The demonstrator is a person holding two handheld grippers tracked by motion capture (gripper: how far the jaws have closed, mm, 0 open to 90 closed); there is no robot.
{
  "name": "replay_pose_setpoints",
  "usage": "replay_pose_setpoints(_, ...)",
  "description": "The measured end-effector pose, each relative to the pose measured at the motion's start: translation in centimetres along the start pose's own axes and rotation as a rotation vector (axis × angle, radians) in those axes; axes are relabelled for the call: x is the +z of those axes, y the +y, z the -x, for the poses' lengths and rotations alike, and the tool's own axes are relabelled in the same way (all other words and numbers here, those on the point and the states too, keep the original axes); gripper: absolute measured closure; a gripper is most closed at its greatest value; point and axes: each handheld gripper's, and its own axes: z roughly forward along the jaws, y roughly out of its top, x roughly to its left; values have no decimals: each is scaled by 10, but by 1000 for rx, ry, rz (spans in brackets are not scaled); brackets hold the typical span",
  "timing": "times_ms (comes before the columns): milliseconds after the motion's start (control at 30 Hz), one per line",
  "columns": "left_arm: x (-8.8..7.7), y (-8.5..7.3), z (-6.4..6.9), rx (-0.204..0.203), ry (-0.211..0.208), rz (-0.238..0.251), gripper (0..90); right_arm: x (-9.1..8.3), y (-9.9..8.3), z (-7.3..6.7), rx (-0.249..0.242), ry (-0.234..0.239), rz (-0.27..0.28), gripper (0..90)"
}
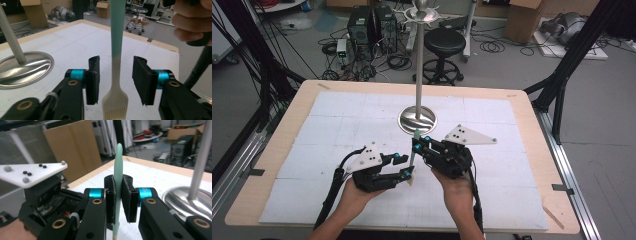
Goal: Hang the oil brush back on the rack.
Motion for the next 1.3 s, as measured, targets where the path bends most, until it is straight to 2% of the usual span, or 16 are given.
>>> replay_pose_setpoints(100, -9, -2, -6, -2, -36, 29, 519, -2, 2, 6, -5, 62, 0, 824)
replay_pose_setpoints(200, -17, -3, -10, -7, -66, 54, 508, -1, 3, 14, -28, 180, 2, 824)
replay_pose_setpoints(233, -20, -3, -12, -7, -76, 59, 504, -1, 3, 15, -30, 193, 1, 824)
replay_pose_setpoints(333, -31, -6, -16, 4, -104, 68, 486, 1, 5, 23, -51, 289, -3, 824)
replay_pose_setpoints(400, -38, -9, -18, 10, -115, 73, 452, 2, 6, 28, -59, 325, -7, 824)
replay_pose_setpoints(467, -44, -12, -21, 11, -108, 83, 413, 4, 7, 33, -71, 354, -13, 824)
replay_pose_setpoints(533, -50, -16, -26, -7, -96, 93, 355, 7, 9, 39, -74, 378, -11, 824)
replay_pose_setpoints(600, -56, -21, -31, -23, -75, 105, 291, 11, 12, 44, -76, 393, -2, 825)
replay_pose_setpoints(667, -60, -24, -37, -34, -32, 106, 250, 15, 16, 50, -67, 400, 10, 824)
replay_pose_setpoints(767, -67, -29, -44, -53, 20, 106, 222, 21, 21, 55, -55, 408, 20, 825)
replay_pose_setpoints(867, -74, -35, -52, -56, 57, 109, 174, 32, 34, 61, -60, 395, -5, 825)
replay_pose_setpoints(1067, -86, -44, -61, -50, 71, 117, 189, 47, 69, 68, -64, 360, -22, 826)
replay_pose_setpoints(1200, -90, -46, -63, -52, 76, 124, 194, 58, 95, 66, -73, 336, -13, 826)
replay_pose_setpoints(1300, -92, -47, -64, -55, 71, 131, 197, 67, 111, 63, -92, 312, -30, 826)
